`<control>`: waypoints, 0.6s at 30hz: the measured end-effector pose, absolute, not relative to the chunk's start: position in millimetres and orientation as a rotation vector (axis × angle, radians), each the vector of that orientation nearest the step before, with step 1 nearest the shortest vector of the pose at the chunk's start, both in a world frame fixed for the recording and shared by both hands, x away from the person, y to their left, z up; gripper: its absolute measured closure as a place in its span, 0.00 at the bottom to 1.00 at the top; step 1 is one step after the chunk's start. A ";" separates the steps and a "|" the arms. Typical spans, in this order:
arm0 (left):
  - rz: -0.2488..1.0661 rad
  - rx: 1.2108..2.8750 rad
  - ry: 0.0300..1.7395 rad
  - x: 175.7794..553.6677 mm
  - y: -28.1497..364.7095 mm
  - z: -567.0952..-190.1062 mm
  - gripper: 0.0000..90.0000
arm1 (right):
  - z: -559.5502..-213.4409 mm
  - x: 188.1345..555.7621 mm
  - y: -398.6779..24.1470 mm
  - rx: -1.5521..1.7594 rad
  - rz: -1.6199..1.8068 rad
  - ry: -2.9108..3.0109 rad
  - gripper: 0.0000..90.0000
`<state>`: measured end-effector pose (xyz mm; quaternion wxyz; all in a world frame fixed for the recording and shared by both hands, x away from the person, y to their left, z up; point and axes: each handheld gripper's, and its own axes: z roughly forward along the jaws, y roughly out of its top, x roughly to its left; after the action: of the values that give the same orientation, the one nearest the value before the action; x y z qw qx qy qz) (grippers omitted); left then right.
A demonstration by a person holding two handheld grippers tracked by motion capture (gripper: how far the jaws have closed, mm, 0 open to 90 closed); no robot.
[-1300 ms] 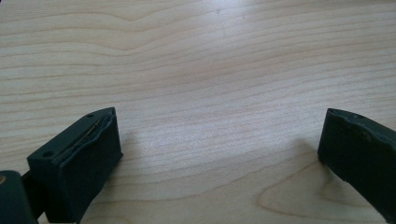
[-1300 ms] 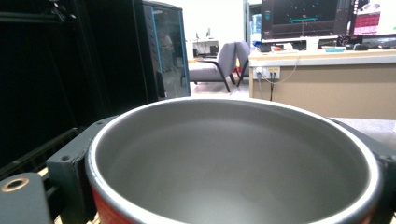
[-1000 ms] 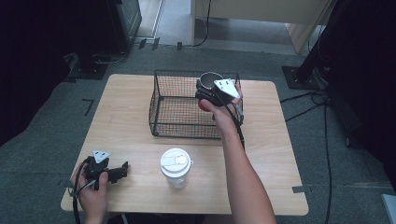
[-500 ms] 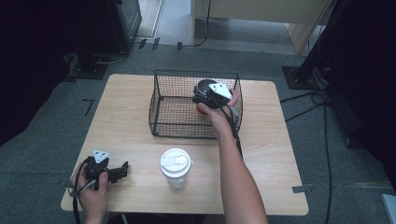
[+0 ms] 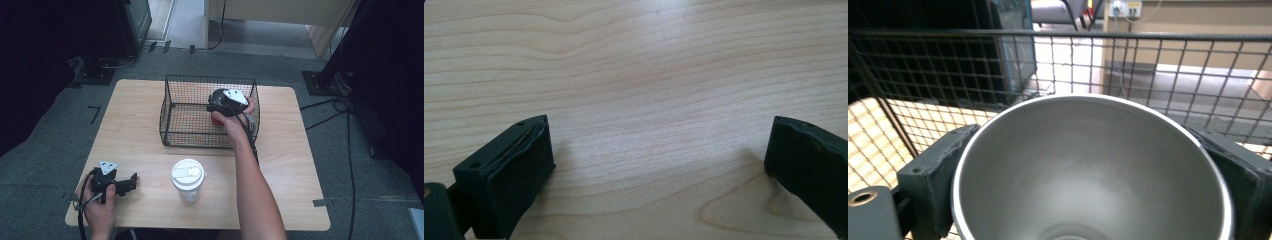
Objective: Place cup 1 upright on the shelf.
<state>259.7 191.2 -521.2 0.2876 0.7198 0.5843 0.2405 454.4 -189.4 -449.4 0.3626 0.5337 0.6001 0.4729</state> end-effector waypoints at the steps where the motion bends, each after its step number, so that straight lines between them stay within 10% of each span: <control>1: 0.642 1.923 1.561 259.7 191.2 -521.3 0.00 | -448.4 454.6 -189.4 1.377 1.213 1.538 0.07; 18: 0.643 1.923 1.561 259.7 191.1 -521.3 0.00 | -426.5 445.1 -199.0 1.311 1.279 1.458 0.00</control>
<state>259.7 191.1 -521.3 0.2874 0.7197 0.5844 0.2406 445.1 -199.0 -426.5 0.3898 0.5159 0.5735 0.5030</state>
